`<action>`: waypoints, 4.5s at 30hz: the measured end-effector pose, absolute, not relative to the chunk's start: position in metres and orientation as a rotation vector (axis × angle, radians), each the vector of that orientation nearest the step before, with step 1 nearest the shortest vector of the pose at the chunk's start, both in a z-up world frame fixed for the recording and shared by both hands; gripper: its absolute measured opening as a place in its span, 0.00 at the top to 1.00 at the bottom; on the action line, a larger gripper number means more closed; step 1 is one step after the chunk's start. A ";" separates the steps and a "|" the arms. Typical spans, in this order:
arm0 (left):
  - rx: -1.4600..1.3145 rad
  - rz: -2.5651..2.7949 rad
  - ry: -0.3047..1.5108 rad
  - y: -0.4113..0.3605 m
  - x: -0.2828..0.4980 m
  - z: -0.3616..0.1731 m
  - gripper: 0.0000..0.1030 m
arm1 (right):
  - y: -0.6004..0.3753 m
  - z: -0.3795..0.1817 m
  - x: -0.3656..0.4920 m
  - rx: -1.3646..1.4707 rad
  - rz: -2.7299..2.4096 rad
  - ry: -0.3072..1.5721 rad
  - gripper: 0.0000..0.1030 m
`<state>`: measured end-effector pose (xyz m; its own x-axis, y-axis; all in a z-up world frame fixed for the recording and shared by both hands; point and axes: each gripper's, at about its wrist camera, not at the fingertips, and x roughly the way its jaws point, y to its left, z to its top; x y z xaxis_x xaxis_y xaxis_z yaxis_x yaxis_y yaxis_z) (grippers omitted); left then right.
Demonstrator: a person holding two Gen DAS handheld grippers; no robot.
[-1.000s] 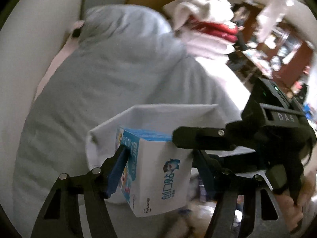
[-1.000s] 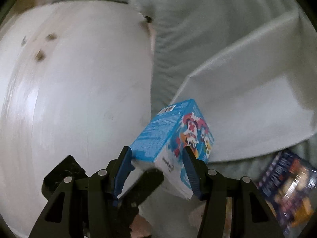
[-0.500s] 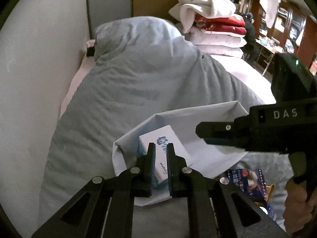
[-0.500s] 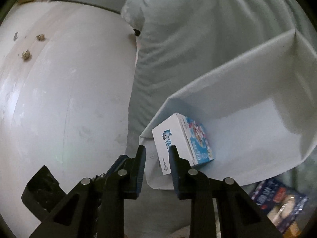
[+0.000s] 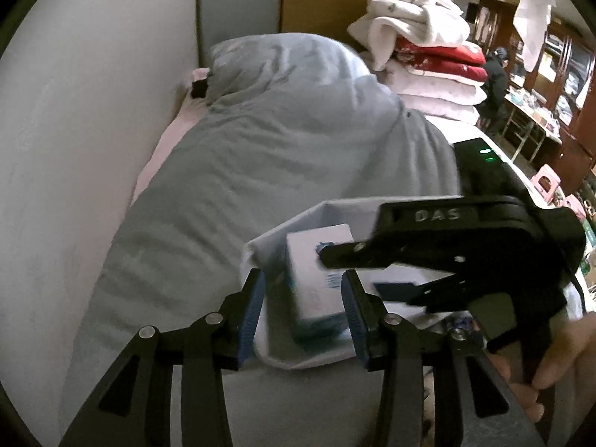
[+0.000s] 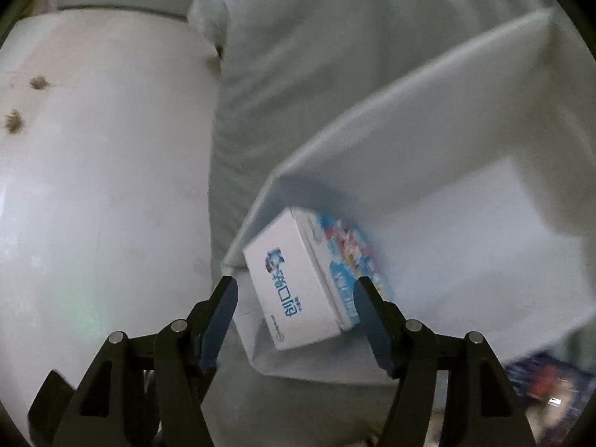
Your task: Organize objects
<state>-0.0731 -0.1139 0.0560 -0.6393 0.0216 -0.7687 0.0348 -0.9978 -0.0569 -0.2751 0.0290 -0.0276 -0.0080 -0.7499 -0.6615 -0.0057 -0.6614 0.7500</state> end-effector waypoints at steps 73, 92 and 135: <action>1.224 -2.919 0.038 -0.096 0.074 -0.009 0.36 | 0.261 0.003 -0.091 1.116 -2.136 -0.326 0.29; 1.221 -2.926 0.039 -0.096 0.077 -0.008 0.35 | 0.264 0.004 -0.091 1.112 -2.129 -0.333 0.29; 1.229 -2.936 0.034 -0.095 0.080 -0.011 0.34 | 0.196 0.023 -0.065 1.184 -2.157 0.040 0.58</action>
